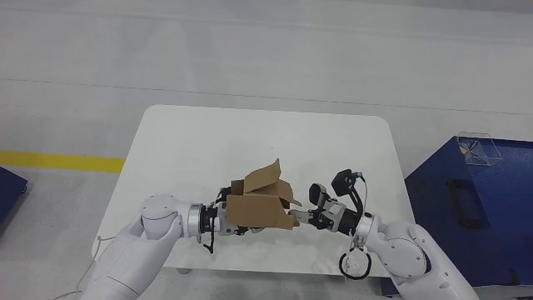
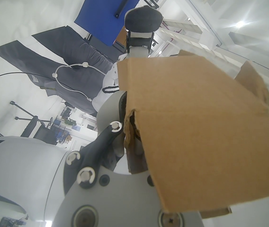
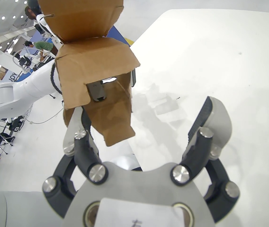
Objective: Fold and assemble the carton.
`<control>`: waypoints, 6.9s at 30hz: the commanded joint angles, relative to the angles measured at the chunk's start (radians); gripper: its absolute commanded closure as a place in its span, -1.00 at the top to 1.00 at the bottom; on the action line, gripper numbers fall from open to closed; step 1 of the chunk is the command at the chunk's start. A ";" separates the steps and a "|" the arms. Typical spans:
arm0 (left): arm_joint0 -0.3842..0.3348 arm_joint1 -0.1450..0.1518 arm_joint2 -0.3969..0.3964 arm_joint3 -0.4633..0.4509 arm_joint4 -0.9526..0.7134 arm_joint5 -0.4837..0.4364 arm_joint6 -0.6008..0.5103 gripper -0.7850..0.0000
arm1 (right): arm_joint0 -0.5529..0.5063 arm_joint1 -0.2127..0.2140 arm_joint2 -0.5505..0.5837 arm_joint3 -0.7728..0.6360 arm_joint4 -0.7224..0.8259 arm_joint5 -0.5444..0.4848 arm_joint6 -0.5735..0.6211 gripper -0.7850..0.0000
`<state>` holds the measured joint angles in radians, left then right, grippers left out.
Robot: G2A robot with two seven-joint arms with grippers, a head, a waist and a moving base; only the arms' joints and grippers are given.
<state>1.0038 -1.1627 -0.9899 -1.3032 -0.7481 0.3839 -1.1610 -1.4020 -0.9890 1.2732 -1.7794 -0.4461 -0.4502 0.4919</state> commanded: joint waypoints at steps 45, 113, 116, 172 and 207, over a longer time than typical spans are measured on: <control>0.014 0.013 0.004 -0.036 -0.002 -0.010 0.001 -1.00 | -0.025 -0.008 0.062 0.036 0.056 -0.006 -0.015 1.00; 0.065 0.034 0.005 -0.110 0.061 -0.116 -0.007 -1.00 | -0.010 -0.050 -0.051 -0.029 -0.109 0.036 -0.122 1.00; 0.065 0.034 0.006 -0.112 0.062 -0.118 -0.004 -1.00 | -0.009 -0.050 -0.044 -0.029 -0.101 0.033 -0.120 1.00; 0.136 0.028 -0.046 -0.142 0.067 -0.349 0.155 -1.00 | -0.049 -0.051 0.008 -0.045 -0.113 0.017 -0.089 1.00; 0.136 0.018 -0.040 -0.132 0.081 -0.330 0.178 -1.00 | -0.065 -0.042 0.146 -0.058 -0.146 0.076 -0.108 1.00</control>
<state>1.1403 -1.1441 -1.0316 -1.4350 -0.6687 0.0553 -0.9835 -1.4626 -1.0311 1.4170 -1.8317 -0.5528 -0.4011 0.3957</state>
